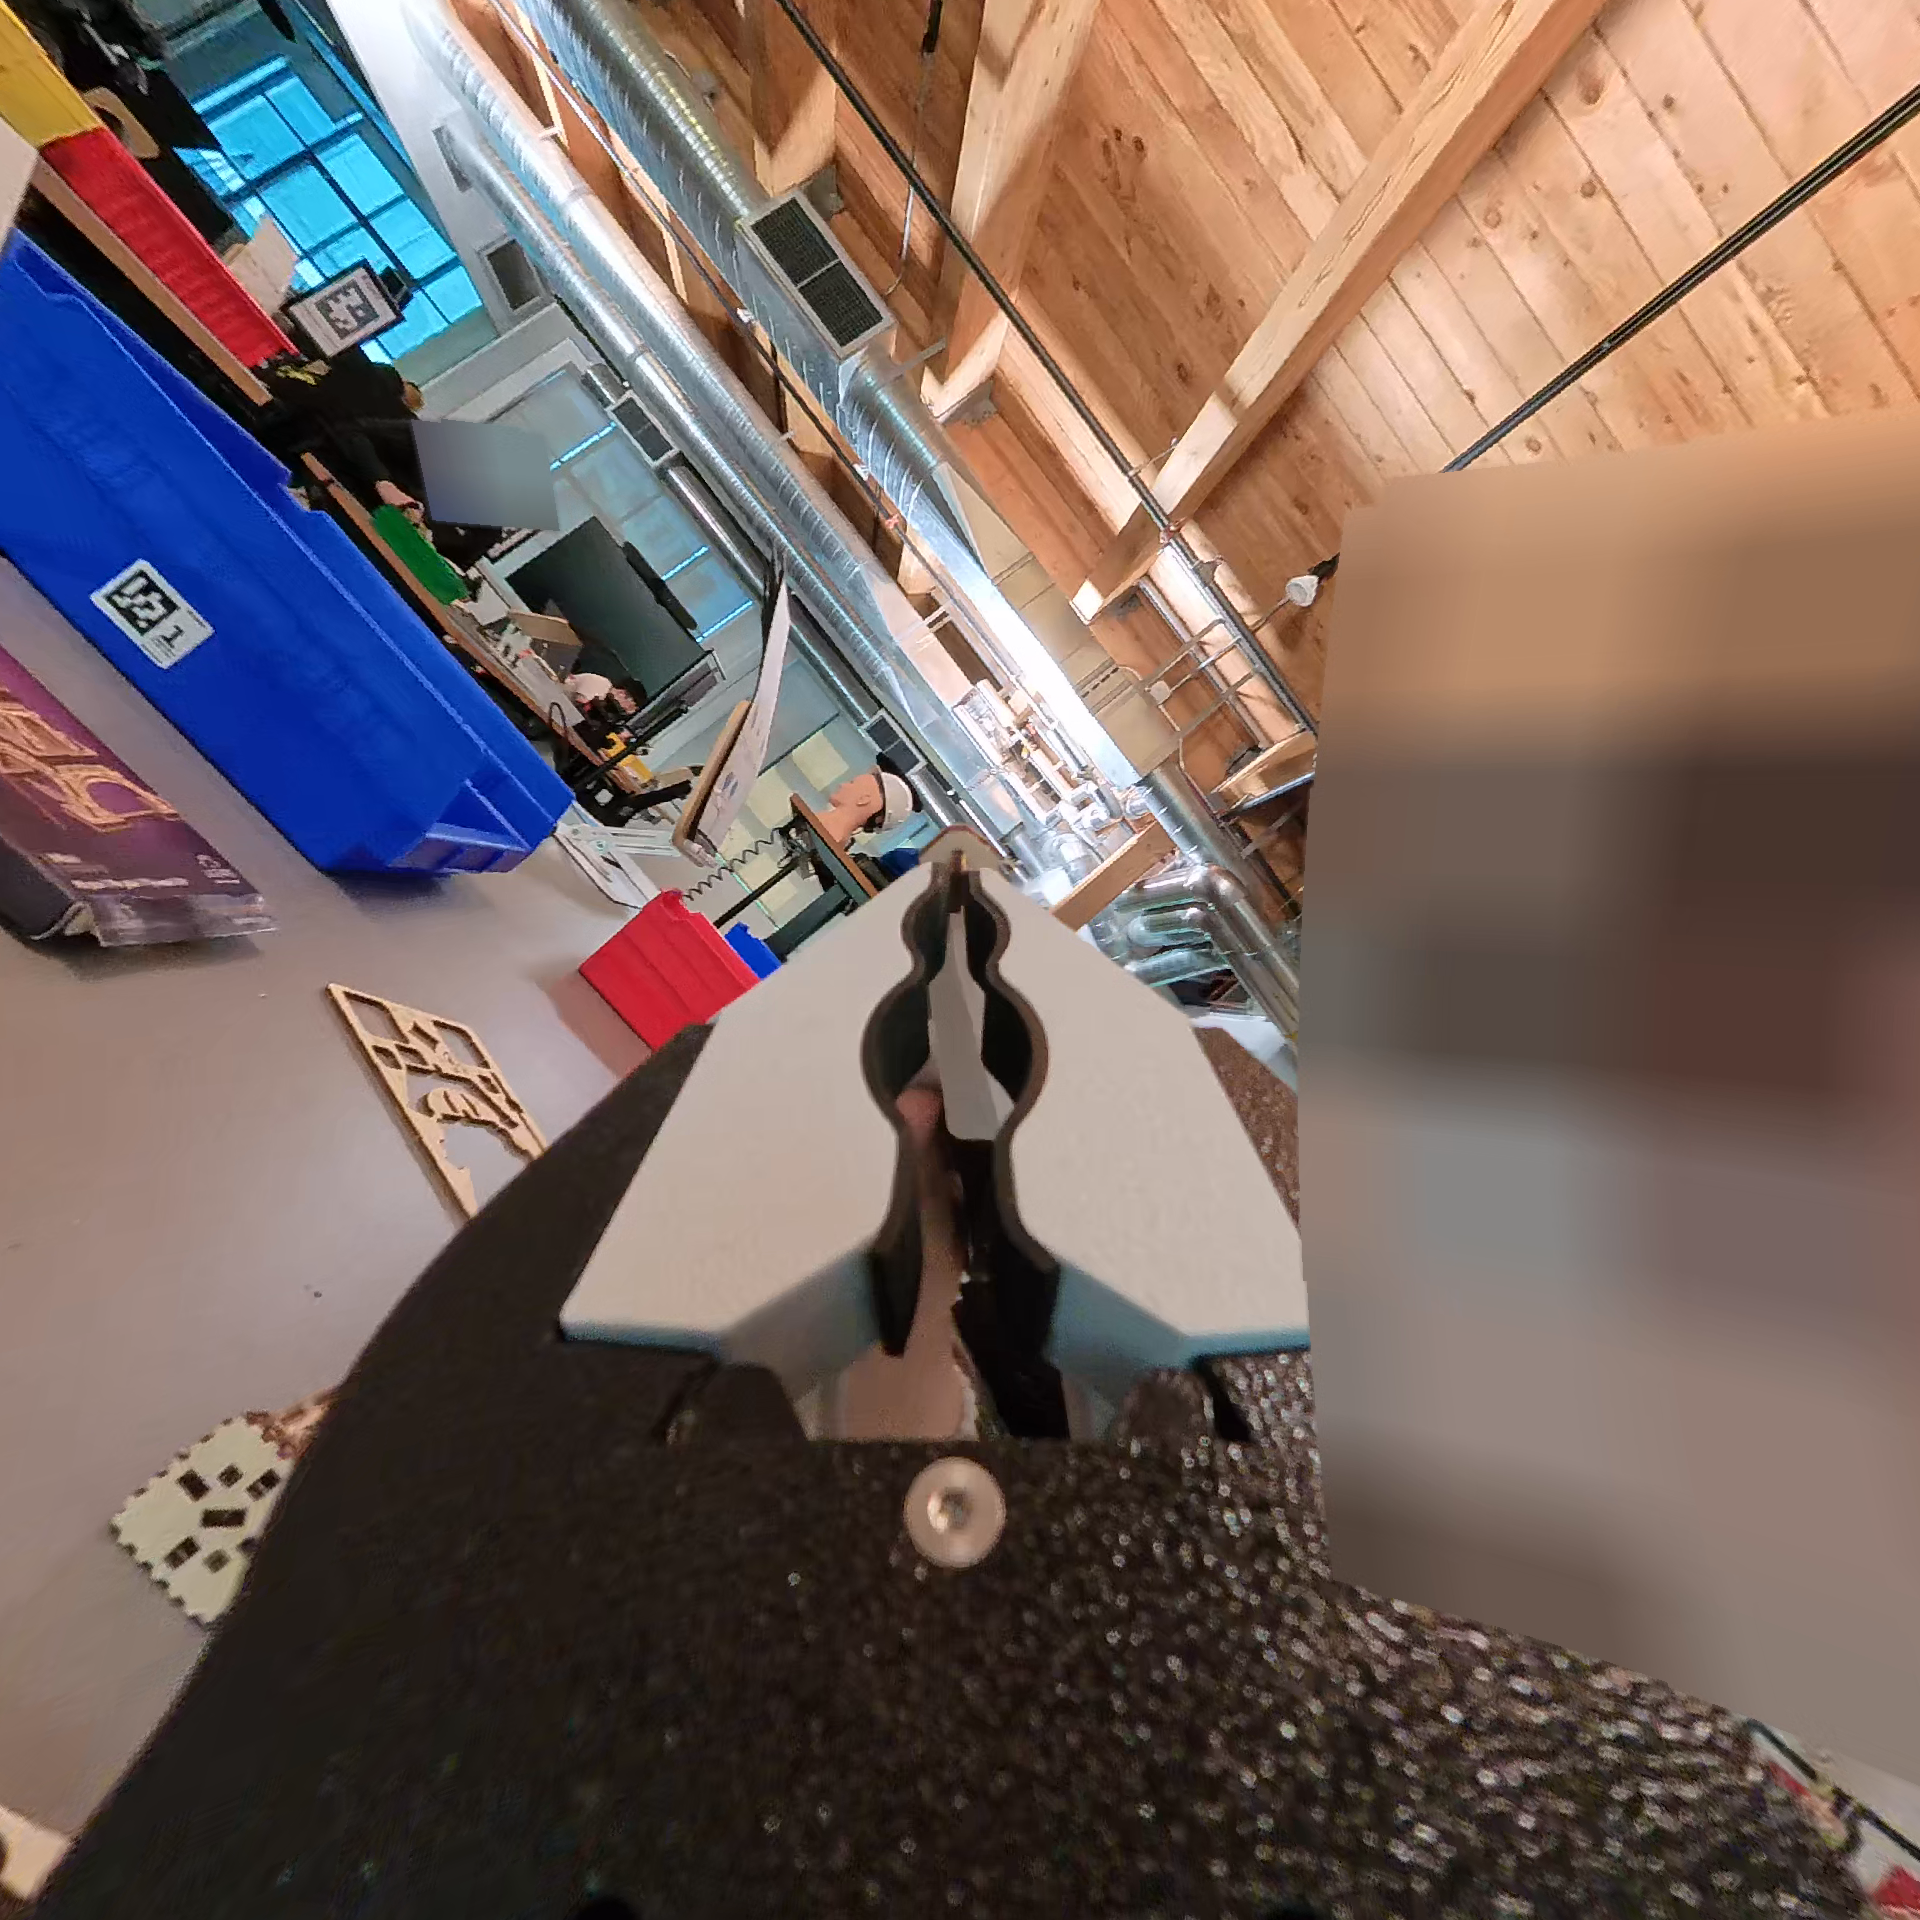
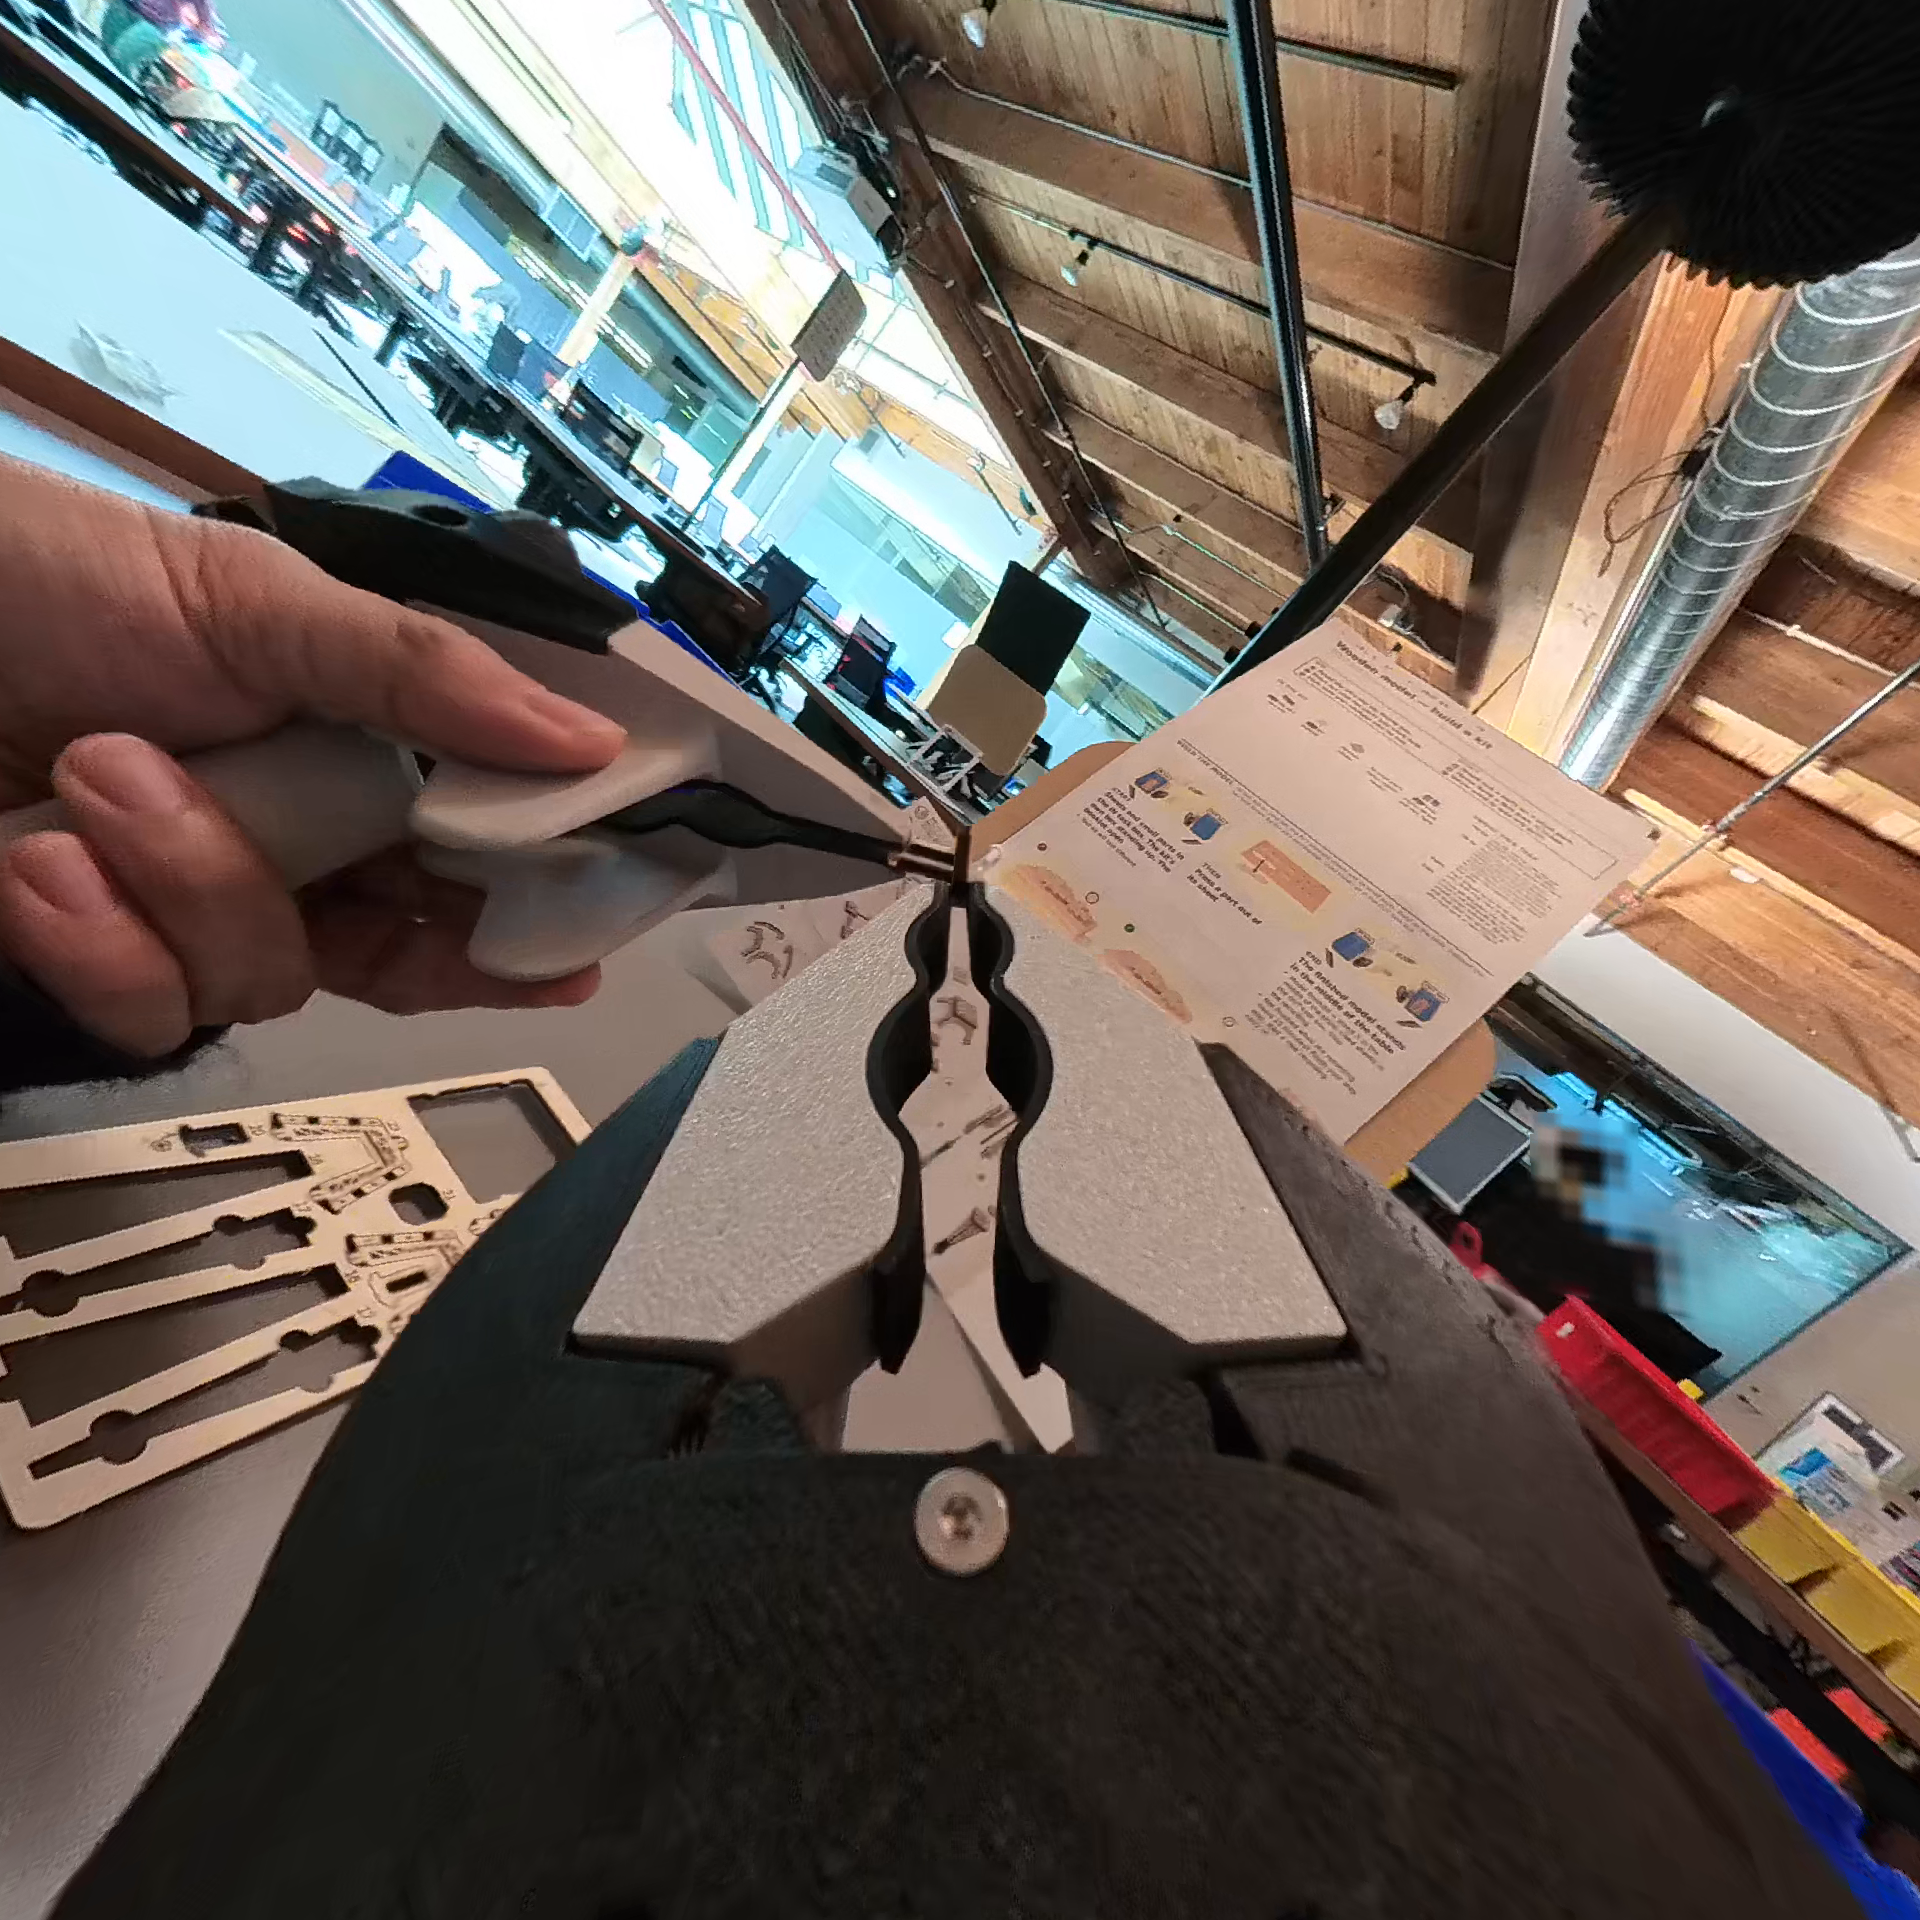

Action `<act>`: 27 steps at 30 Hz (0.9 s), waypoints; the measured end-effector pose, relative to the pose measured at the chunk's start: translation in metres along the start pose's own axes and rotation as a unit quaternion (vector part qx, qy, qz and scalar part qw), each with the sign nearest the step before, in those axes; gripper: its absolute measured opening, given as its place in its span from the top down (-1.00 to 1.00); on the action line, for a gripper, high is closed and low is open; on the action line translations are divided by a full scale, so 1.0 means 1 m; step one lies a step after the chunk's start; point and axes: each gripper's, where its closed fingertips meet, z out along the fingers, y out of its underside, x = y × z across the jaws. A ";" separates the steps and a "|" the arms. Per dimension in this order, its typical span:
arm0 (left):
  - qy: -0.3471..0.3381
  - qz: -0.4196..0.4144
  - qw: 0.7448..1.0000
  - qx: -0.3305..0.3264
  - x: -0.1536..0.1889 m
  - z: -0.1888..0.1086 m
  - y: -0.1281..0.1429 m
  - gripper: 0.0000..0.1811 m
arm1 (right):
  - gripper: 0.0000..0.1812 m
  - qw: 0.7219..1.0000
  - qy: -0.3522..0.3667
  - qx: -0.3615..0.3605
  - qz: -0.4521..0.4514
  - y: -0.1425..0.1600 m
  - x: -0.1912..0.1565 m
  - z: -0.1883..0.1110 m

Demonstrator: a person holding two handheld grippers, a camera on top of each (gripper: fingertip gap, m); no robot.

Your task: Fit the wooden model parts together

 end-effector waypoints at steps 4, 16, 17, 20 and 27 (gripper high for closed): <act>-0.005 0.003 1.000 0.001 -0.001 -0.001 0.000 0.99 | 1.00 1.000 -0.005 0.008 0.026 0.001 0.000 -0.001; -0.079 0.064 0.995 0.022 -0.013 -0.006 -0.005 0.99 | 0.99 0.977 0.003 0.034 0.212 0.012 -0.006 0.003; -0.085 0.068 0.994 0.025 -0.014 -0.006 -0.005 0.99 | 0.99 0.974 0.008 0.036 0.223 0.013 -0.006 0.003; -0.095 0.068 0.993 0.034 -0.017 -0.008 -0.007 0.99 | 0.99 0.970 0.023 0.038 0.240 0.016 -0.009 0.005; -0.109 0.077 0.990 0.044 -0.023 -0.009 -0.005 0.99 | 1.00 0.976 0.085 0.012 0.198 0.022 -0.010 0.003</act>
